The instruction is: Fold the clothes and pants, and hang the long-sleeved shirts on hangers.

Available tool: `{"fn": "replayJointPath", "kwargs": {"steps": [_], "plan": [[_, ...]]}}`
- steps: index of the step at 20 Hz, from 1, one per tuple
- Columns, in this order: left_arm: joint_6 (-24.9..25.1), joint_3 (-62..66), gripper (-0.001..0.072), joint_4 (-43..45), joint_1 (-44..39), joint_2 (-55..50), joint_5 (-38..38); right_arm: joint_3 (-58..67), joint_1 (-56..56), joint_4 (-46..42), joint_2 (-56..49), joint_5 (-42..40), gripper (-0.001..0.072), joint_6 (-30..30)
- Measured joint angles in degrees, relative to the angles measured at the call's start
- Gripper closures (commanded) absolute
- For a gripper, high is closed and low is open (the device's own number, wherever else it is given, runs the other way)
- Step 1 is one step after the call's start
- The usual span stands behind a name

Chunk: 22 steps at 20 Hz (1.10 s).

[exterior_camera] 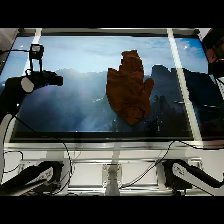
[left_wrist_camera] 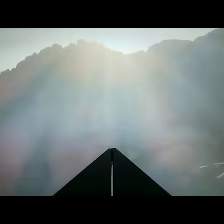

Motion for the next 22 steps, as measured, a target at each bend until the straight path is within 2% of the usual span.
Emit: {"fn": "replayJointPath", "kwargs": {"steps": [18, 19, 20, 21, 22], "plan": [[0.0, 0.0, 0.0694, -0.2, 0.0, -0.2, -1.9, 0.0, 0.0, 0.7, 0.0, -0.7, 0.0696, 0.0], [0.0, 0.0, 0.068, -0.2, 0.0, -0.3, -2.2, 0.0, 0.0, 1.6, 0.0, -1.2, 0.0696, 0.2], [0.0, 0.0, 0.0581, -0.2, 0.0, -0.4, -2.6, 0.0, 0.0, 2.8, -0.1, -1.5, 0.0696, 0.8], [0.0, 0.0, 0.0439, -0.2, 0.0, -0.5, -3.3, -0.2, 0.0, 3.8, -0.3, -1.8, 0.0696, 1.6], [0.0, 0.0, 0.0383, -0.2, 0.0, -0.8, -3.9, -0.8, 0.0, 4.5, -0.5, -1.7, 0.0696, 2.3]]}}
